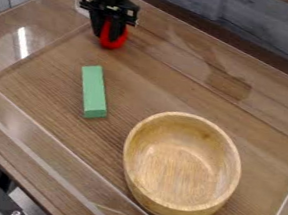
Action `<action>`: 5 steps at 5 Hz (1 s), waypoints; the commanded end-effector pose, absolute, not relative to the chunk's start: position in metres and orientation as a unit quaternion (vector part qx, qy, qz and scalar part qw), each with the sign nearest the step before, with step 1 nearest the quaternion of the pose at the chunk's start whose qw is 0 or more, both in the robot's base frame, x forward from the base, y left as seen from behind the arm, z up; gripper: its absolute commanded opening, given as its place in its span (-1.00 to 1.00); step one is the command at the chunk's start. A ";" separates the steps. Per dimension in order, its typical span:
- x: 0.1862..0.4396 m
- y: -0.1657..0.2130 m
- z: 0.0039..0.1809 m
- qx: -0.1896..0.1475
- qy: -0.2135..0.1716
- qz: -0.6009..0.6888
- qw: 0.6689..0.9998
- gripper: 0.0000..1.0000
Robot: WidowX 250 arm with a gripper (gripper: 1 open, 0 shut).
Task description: Move the red fruit to the left
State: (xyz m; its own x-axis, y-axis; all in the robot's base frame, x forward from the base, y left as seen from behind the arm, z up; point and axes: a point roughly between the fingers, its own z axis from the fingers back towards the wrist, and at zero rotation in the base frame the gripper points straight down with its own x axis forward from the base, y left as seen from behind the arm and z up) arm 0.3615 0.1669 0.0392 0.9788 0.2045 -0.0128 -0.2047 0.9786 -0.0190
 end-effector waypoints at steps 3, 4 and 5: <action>0.346 0.161 0.057 -0.009 -0.015 0.168 0.986 1.00; 0.348 0.142 0.078 -0.015 -0.032 0.167 0.985 -1.00; 0.351 0.126 0.093 -0.021 -0.042 0.168 0.985 1.00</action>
State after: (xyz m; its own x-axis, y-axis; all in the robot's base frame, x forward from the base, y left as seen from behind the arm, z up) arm 0.3449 0.1232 0.0636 0.9464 0.3229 -0.0093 -0.3228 0.9447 -0.0581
